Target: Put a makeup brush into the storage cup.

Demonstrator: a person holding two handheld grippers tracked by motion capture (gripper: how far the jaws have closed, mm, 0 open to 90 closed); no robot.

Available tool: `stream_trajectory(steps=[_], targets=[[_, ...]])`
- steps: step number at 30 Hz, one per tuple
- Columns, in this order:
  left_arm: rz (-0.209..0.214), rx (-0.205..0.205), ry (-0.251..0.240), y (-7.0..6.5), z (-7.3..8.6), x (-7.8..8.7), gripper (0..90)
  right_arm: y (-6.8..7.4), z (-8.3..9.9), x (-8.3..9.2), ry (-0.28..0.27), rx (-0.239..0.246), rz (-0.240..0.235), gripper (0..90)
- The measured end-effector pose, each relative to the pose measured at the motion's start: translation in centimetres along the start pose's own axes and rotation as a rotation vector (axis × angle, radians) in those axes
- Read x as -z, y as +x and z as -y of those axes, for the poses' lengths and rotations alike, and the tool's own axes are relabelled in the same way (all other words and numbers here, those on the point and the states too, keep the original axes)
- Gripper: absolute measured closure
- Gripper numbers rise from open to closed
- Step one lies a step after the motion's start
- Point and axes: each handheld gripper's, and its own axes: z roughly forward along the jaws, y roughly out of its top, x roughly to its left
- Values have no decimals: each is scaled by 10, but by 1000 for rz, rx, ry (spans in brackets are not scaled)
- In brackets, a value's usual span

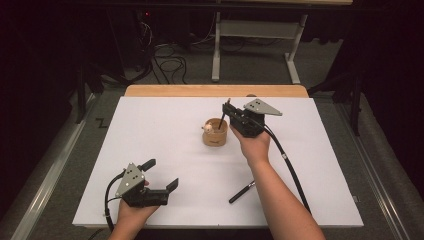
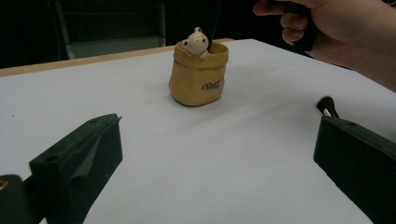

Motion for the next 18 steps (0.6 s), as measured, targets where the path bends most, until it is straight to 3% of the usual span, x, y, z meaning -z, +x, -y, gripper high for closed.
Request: stream_trajectory(steps=[18], targets=[[3,4,0,0,0,0,21,-11,17,-11,71,-53,22,846]])
